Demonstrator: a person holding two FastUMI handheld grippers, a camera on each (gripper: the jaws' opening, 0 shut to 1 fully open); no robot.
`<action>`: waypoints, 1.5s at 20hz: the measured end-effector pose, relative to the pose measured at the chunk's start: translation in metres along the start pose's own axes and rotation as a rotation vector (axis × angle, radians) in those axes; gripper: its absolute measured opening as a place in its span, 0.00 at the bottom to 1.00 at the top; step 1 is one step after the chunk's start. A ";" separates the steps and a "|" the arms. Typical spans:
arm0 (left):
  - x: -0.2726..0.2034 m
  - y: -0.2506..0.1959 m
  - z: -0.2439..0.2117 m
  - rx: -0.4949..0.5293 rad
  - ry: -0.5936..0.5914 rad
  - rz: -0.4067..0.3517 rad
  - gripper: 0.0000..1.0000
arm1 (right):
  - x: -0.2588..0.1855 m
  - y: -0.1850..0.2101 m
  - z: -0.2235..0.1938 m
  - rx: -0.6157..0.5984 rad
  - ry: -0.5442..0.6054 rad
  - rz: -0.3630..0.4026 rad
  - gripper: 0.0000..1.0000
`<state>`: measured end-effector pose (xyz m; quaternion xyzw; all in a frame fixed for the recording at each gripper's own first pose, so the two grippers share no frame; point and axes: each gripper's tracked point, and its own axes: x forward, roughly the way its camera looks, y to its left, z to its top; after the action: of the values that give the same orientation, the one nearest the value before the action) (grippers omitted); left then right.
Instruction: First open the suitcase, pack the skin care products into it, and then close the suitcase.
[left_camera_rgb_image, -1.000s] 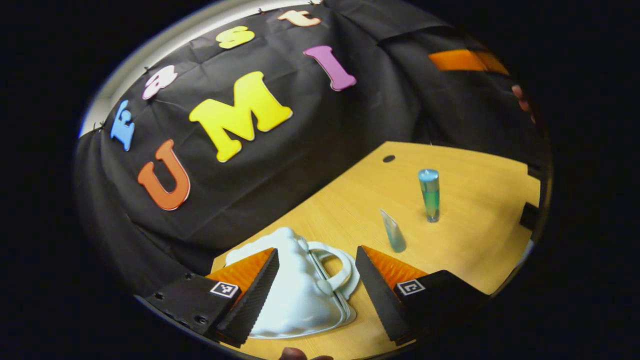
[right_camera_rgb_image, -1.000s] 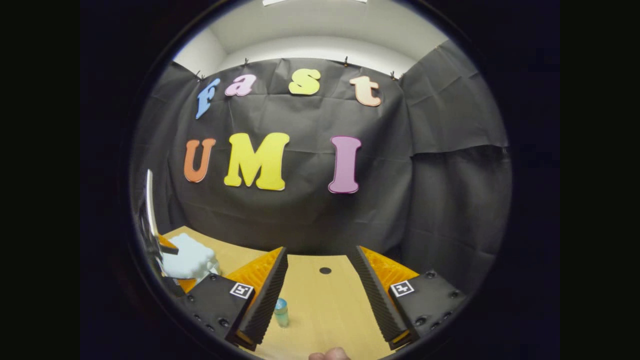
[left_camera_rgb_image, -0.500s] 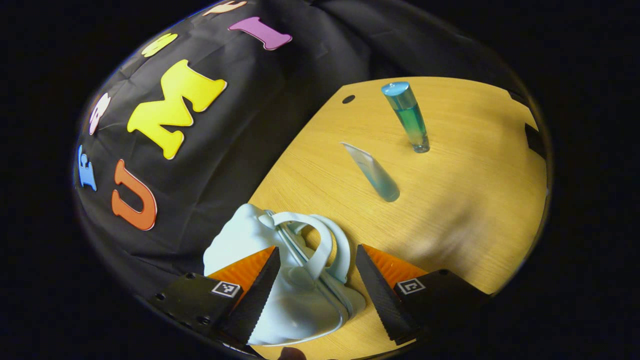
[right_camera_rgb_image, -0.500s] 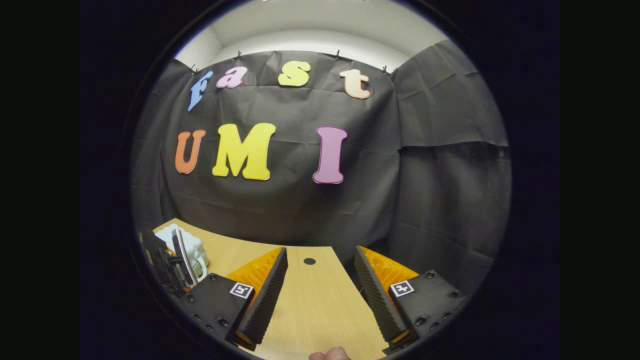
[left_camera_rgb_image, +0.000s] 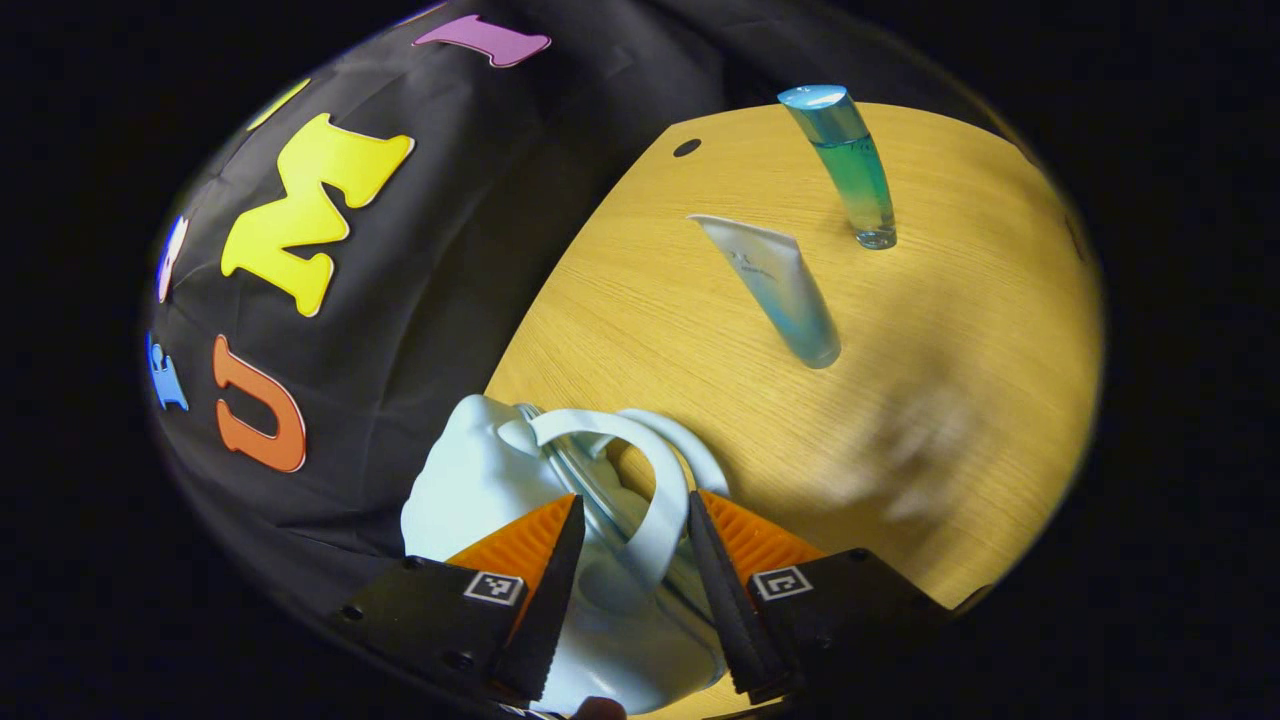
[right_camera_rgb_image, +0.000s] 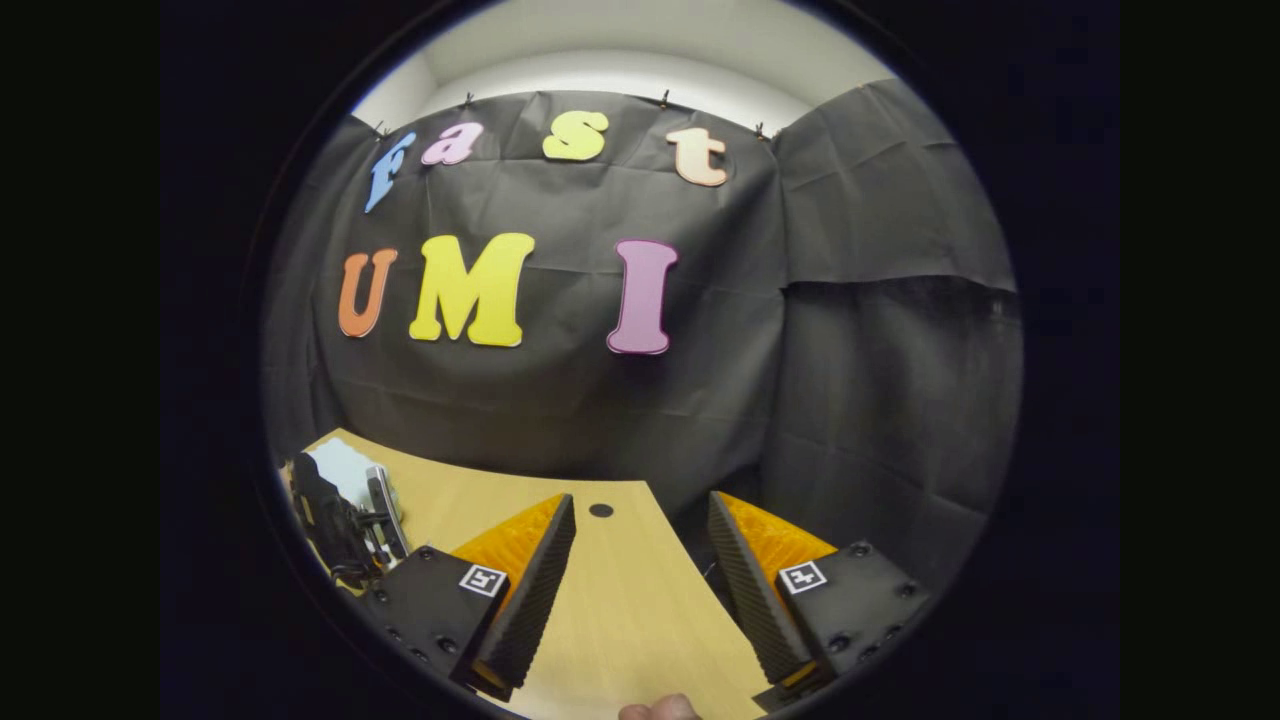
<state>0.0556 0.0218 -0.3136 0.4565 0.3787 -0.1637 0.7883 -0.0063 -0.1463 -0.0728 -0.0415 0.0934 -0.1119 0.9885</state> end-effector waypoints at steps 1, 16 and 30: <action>0.003 -0.001 0.000 0.002 0.011 -0.003 0.62 | 0.000 0.000 0.000 -0.002 0.003 -0.004 0.80; -0.018 0.013 0.026 -0.083 -0.109 -0.018 0.11 | -0.002 0.013 0.000 0.007 -0.006 0.013 0.80; -0.171 0.194 -0.086 -0.494 -0.299 0.318 0.03 | 0.006 0.071 0.006 -0.004 0.013 0.139 0.80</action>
<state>0.0212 0.1820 -0.0955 0.2760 0.2110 -0.0073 0.9377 0.0156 -0.0782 -0.0751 -0.0360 0.1027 -0.0433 0.9931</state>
